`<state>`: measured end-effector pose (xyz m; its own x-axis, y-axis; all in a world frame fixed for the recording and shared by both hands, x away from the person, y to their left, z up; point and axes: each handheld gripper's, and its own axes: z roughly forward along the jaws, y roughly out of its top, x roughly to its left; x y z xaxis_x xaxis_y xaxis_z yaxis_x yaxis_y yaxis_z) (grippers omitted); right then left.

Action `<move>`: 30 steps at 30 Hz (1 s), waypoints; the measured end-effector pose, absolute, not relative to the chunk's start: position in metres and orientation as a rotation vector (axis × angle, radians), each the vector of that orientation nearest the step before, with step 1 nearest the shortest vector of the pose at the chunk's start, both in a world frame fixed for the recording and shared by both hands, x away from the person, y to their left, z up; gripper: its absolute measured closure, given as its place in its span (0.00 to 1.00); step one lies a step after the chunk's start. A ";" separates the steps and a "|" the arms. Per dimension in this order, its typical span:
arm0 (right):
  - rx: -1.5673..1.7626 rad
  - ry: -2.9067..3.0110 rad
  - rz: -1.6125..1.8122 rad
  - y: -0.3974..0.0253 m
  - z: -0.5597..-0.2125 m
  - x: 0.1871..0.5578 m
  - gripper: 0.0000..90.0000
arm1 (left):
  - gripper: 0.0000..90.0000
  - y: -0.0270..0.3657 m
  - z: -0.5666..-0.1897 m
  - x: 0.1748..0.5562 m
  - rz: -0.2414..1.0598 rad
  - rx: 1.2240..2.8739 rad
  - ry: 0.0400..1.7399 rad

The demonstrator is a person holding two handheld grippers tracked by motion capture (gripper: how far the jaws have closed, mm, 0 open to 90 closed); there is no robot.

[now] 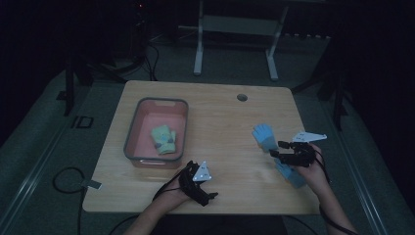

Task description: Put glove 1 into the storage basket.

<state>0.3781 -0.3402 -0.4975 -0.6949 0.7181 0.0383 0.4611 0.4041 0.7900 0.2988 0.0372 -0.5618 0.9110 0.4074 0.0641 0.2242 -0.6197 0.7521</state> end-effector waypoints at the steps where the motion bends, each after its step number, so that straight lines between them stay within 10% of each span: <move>1: 1.031 2.365 1.160 -0.339 -0.497 0.387 0.45 | 0.02 0.038 -0.562 0.299 0.288 2.254 0.452; 30: 1.073 2.474 0.965 -0.331 -0.541 0.477 0.67 | 0.02 0.041 -0.561 0.298 0.272 2.241 0.423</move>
<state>0.4766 -0.3309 -0.5408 -0.6863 0.7272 0.0104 0.5422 0.5021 0.6737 0.2983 0.0410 -0.5613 0.9200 0.3880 0.0547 0.2105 -0.6071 0.7663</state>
